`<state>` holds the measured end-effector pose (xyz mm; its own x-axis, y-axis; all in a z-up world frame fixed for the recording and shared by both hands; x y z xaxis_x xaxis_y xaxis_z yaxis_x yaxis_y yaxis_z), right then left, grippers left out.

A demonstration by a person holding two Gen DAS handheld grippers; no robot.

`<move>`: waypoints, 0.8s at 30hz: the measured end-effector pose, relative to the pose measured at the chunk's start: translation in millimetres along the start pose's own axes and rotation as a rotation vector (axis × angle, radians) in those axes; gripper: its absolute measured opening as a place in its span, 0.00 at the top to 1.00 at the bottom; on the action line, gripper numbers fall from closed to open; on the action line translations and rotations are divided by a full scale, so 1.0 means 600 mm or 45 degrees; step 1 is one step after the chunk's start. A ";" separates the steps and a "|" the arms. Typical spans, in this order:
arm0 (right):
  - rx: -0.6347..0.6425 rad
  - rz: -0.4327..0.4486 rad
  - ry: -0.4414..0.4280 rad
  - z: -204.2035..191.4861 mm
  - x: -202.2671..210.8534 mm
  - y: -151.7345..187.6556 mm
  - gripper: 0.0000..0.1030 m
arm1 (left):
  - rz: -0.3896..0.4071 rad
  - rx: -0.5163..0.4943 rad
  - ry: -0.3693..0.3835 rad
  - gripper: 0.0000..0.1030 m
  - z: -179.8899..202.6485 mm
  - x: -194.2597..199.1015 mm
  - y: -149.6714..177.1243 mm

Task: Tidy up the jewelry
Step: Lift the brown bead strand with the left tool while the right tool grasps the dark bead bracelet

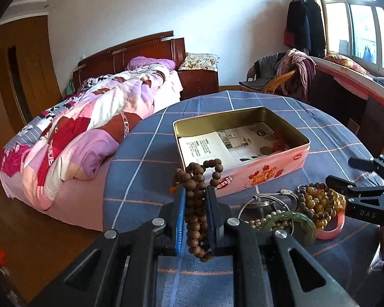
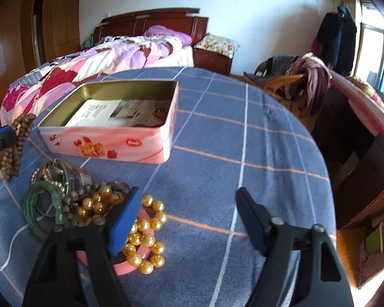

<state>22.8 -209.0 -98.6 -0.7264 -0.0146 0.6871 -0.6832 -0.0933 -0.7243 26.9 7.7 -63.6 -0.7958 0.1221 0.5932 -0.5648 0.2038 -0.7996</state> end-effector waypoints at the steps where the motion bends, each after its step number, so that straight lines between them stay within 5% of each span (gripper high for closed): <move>1: 0.001 -0.005 -0.010 -0.002 0.000 0.001 0.32 | 0.000 0.004 -0.001 0.85 -0.001 -0.001 0.000; 6: 0.047 -0.013 -0.063 -0.015 0.003 0.004 0.44 | -0.013 0.014 0.000 0.85 -0.001 -0.008 0.004; 14: 0.049 0.035 -0.113 -0.023 0.024 -0.004 0.49 | -0.021 -0.008 0.013 0.85 0.012 -0.009 0.007; 20: 0.130 0.002 -0.192 -0.054 0.013 -0.004 0.70 | -0.042 -0.023 0.028 0.85 0.021 -0.015 0.013; 24: 0.199 -0.030 -0.212 -0.068 0.006 0.006 0.72 | -0.044 -0.020 0.031 0.85 0.023 -0.016 0.014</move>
<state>14.8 -168.8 -100.9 -0.6792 -0.1734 0.7132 -0.6706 -0.2483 -0.6990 26.8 -5.0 -77.0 -0.7703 0.1381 0.6225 -0.5881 0.2233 -0.7773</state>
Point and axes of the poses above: each gripper's, at about its wrist camera, not at the fingertips, and x roughly against the way its jaws point, z to its right, y to its underside, the point moved 1 cm from there along -x, roughly the way its jaws point, and after that the axes turned 1 degree about z, right-handed, at the moved point
